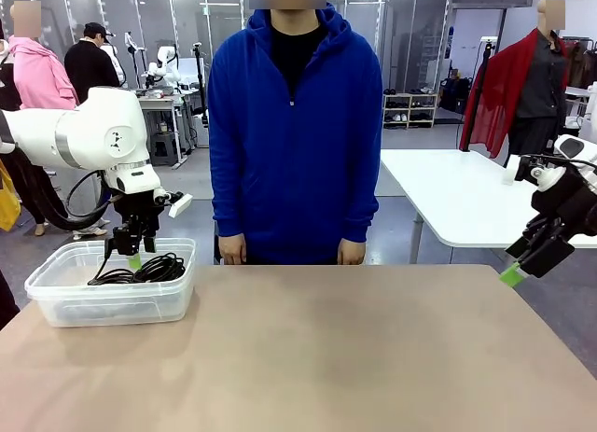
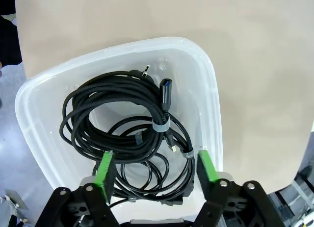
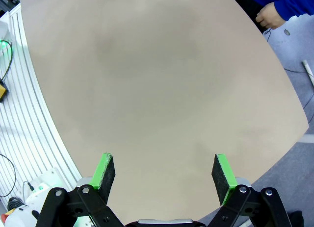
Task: Organize and store the cables.
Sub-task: Place the USB Extension Cable into the Organizing box.
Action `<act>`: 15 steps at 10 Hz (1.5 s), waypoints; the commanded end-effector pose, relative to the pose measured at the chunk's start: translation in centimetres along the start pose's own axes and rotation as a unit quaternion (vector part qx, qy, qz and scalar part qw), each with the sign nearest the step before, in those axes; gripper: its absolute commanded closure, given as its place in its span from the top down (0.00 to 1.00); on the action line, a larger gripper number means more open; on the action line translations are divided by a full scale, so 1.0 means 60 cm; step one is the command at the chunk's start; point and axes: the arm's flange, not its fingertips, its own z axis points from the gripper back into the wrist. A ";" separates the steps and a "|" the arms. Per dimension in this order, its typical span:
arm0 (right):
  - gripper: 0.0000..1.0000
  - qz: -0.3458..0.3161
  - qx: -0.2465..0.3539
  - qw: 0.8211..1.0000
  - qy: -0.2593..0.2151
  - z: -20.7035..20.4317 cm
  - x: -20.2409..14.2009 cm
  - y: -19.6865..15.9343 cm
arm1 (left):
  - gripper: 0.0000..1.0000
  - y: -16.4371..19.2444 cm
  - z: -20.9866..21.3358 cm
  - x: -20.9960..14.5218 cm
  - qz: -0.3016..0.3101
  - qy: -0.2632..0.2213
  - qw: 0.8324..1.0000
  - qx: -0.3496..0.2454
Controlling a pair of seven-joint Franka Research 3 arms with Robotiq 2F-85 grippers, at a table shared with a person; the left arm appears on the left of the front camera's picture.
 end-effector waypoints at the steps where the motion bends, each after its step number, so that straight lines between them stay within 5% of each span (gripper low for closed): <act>1: 1.00 -0.001 0.003 1.000 0.003 0.002 0.001 0.000 | 1.00 -0.011 0.010 -0.007 0.013 -0.019 1.000 -0.005; 6: 1.00 -0.001 0.003 1.000 0.003 0.002 0.001 0.000 | 1.00 -0.049 0.025 -0.011 0.020 -0.051 0.998 -0.006; 7: 1.00 -0.001 0.003 1.000 0.003 0.002 0.001 0.000 | 1.00 -0.013 0.021 -0.004 0.014 -0.025 1.000 0.003; 15: 1.00 -0.001 0.003 1.000 0.003 0.002 0.001 0.000 | 1.00 -0.013 0.021 -0.004 0.014 -0.025 1.000 0.003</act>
